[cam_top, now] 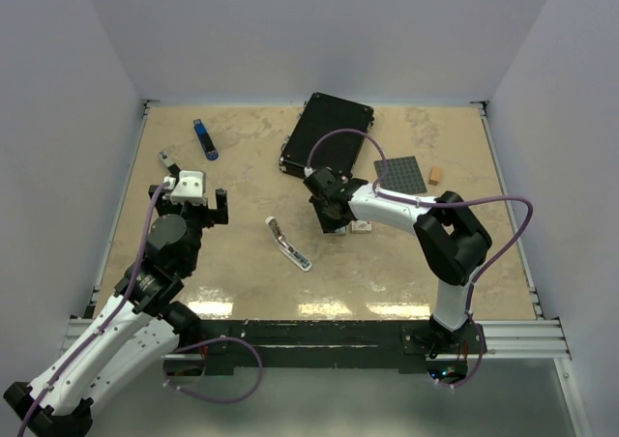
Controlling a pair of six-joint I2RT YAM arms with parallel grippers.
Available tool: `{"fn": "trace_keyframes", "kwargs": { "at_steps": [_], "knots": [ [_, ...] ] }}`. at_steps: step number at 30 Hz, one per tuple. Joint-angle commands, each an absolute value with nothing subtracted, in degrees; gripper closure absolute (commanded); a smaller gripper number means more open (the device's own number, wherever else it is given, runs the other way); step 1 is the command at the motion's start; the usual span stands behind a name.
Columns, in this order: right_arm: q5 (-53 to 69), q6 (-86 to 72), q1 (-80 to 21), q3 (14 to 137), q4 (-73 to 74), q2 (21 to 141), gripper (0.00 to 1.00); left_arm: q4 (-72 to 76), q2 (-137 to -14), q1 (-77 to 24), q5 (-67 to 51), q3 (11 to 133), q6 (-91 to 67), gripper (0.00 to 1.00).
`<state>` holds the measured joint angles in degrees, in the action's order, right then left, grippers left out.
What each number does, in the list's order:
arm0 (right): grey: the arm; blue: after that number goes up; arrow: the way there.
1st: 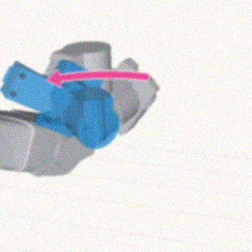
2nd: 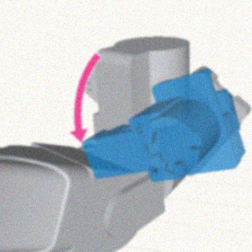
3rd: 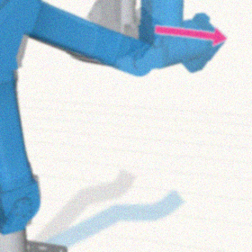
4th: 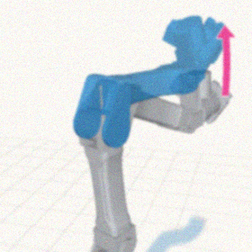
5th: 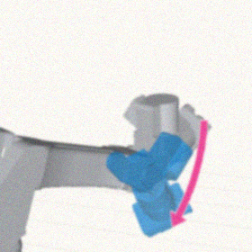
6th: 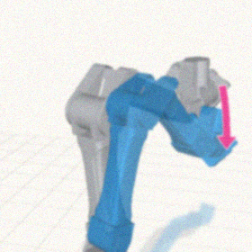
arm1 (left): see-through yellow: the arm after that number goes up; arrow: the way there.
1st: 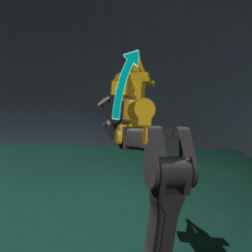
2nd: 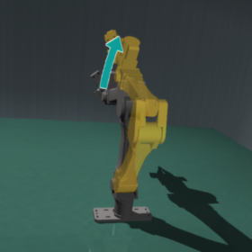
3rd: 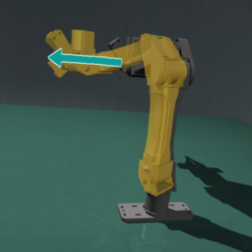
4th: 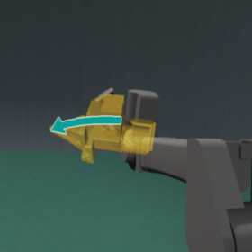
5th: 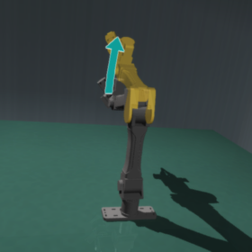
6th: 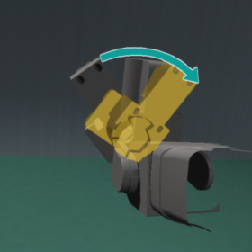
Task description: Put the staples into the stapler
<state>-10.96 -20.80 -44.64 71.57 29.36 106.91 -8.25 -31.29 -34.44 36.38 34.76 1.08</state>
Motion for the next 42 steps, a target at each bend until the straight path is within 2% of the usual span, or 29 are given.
{"fn": "trace_keyframes", "kwargs": {
  "at_steps": [1, 6, 18, 28, 42],
  "knots": [
    [-9.7, -19.6, -45.2, 73.0, 29.4, 105.8, 0.74, -7.6, -31.4, -33.9, 35.9, 34.5, 0.4, 0.0],
    [-5.5, -18.5, -45.2, 73.3, 29.0, 104.9, 0.76, -7.6, -31.3, -33.8, 35.9, 34.5, 0.5, 0.0],
    [-9.5, -19.4, -45.2, 72.9, 29.1, 102.1, 0.78, -7.7, -31.1, -33.8, 35.6, 34.5, 0.5, 0.0],
    [-12.1, -21.2, -45.2, 73.4, 30.9, 104.5, 0.73, -7.7, -31.4, -33.9, 35.6, 34.5, 0.4, 0.0],
    [-11.0, -21.1, -45.6, 73.9, 30.6, 106.7, 0.72, -7.9, -31.6, -33.8, 35.4, 34.5, 0.4, 0.0]
  ]
}}
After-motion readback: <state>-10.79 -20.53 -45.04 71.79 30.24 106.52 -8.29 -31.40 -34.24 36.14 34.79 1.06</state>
